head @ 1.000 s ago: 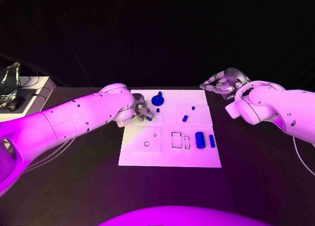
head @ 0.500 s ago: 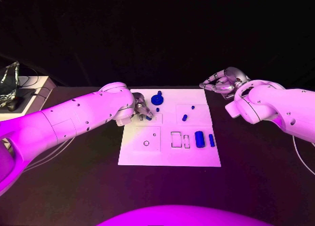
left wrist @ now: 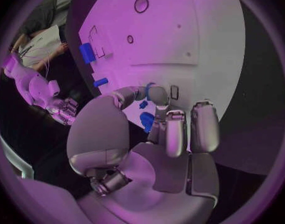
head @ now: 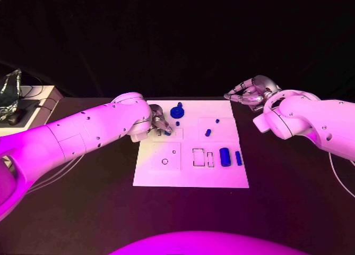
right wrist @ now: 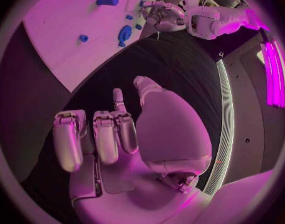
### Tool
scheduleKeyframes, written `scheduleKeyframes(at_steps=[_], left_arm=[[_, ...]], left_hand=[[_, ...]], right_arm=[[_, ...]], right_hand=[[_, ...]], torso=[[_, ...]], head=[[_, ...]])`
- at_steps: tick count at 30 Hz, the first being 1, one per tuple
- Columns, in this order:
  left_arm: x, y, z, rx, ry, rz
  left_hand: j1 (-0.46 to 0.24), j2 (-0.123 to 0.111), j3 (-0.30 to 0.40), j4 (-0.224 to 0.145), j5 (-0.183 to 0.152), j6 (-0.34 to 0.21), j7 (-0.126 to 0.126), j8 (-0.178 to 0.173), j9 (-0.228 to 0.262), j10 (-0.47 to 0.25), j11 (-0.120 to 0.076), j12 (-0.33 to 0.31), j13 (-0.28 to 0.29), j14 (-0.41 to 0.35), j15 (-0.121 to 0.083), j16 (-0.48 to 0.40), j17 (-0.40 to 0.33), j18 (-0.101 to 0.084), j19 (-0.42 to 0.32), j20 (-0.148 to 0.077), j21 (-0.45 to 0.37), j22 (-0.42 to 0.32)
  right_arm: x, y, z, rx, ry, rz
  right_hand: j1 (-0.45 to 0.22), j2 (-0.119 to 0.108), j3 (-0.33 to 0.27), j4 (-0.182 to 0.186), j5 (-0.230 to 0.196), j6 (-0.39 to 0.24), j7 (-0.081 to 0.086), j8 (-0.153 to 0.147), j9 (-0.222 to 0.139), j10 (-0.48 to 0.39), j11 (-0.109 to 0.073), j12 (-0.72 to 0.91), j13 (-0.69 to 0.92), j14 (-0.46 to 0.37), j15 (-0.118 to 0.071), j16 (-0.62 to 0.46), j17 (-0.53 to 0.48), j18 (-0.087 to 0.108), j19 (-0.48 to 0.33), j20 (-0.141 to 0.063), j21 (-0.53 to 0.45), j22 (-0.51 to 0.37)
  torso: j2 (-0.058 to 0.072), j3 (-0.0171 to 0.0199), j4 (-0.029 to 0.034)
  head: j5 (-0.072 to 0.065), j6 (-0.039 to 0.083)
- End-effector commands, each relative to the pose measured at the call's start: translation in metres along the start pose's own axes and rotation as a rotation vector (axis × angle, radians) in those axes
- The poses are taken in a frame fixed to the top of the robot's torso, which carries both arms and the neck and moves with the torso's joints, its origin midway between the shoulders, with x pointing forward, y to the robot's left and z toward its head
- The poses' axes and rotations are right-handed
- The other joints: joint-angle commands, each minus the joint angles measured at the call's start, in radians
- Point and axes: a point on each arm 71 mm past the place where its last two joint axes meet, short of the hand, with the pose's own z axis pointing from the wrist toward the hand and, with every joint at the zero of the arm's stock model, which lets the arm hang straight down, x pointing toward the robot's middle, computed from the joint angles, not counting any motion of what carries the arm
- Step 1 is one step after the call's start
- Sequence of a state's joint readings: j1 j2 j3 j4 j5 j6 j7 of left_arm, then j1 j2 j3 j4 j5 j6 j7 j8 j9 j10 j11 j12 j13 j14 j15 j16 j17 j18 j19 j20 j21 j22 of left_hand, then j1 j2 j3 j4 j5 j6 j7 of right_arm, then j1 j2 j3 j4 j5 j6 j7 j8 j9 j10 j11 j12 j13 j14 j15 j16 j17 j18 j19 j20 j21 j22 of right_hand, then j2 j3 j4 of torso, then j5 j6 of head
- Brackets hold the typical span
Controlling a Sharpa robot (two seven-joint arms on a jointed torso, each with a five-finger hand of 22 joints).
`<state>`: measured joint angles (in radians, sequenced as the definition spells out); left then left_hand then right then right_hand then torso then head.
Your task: Assemble the parts on the task board
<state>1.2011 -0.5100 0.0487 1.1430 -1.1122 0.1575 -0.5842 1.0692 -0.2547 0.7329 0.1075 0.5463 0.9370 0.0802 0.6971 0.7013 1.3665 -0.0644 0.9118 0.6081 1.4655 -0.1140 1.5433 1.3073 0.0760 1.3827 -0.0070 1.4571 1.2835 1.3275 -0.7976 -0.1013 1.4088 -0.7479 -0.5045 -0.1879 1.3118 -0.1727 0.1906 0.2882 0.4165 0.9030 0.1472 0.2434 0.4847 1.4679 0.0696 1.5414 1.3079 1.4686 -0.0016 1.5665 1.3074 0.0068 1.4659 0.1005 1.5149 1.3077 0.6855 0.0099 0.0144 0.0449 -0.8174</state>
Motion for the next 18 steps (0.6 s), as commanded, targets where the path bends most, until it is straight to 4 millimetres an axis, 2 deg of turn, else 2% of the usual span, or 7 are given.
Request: scheduleKeyframes(at_steps=[1,5,14,18], left_arm=[[0.0122,0.0052,0.0033,-0.036,0.064,0.025],[0.0125,0.0048,0.0034,-0.035,0.067,0.021],[0.0124,0.0041,0.0035,-0.032,0.066,0.014],[0.0118,0.0041,0.0037,-0.031,0.061,0.010]], left_hand=[[0.007,0.030,0.050,-0.055,-0.011,0.096,-0.090,0.000,0.246,0.022,-0.011,0.008,0.001,0.090,-0.008,0.003,0.205,-0.015,0.008,0.000,0.004,0.000],[-0.010,0.027,0.020,-0.037,-0.014,0.099,-0.092,-0.005,0.250,0.022,-0.012,0.007,0.000,0.090,-0.009,0.003,0.203,-0.015,0.008,0.000,0.002,0.000],[-0.058,0.023,-0.093,0.042,-0.019,0.112,-0.098,-0.020,0.259,0.019,-0.016,0.011,0.000,0.089,-0.012,0.002,0.200,-0.015,0.009,-0.003,0.000,0.002],[-0.060,0.025,-0.107,0.053,-0.018,0.113,-0.099,-0.022,0.260,0.019,-0.016,0.012,0.001,0.089,-0.012,0.002,0.200,-0.015,0.010,-0.004,0.000,0.002]], right_arm=[[0.0008,0.0011,0.0000,-0.015,0.006,-0.009],[0.0007,0.0010,0.0001,-0.014,0.007,-0.010],[0.0006,0.0009,0.0003,-0.014,0.006,-0.010],[0.0008,0.0008,0.0004,-0.014,0.007,-0.010]], right_hand=[[-0.008,0.002,0.007,-0.001,0.004,-0.005,0.000,0.005,0.001,0.067,-0.003,-0.005,0.231,0.095,-0.004,-0.006,0.234,0.009,0.077,-0.003,-0.006,0.227],[-0.008,0.002,0.007,-0.001,0.004,-0.005,0.000,0.005,0.001,0.067,-0.003,-0.005,0.231,0.095,-0.004,-0.006,0.234,0.009,0.077,-0.003,-0.006,0.227],[-0.008,0.002,0.007,-0.001,0.004,-0.005,0.000,0.005,0.001,0.067,-0.003,-0.005,0.231,0.095,-0.004,-0.006,0.234,0.009,0.077,-0.003,-0.006,0.227],[-0.008,0.002,0.007,-0.001,0.004,-0.005,0.000,0.005,0.001,0.067,-0.003,-0.005,0.231,0.095,-0.004,-0.006,0.234,0.009,0.077,-0.003,-0.006,0.227]], torso=[[0.000,0.0002,-0.0005],[0.000,0.0005,-0.0001],[0.000,0.0011,0.0000],[0.000,0.0011,-0.0005]], head=[[0.000,-0.001],[0.001,-0.002],[0.001,-0.002],[0.002,-0.002]])
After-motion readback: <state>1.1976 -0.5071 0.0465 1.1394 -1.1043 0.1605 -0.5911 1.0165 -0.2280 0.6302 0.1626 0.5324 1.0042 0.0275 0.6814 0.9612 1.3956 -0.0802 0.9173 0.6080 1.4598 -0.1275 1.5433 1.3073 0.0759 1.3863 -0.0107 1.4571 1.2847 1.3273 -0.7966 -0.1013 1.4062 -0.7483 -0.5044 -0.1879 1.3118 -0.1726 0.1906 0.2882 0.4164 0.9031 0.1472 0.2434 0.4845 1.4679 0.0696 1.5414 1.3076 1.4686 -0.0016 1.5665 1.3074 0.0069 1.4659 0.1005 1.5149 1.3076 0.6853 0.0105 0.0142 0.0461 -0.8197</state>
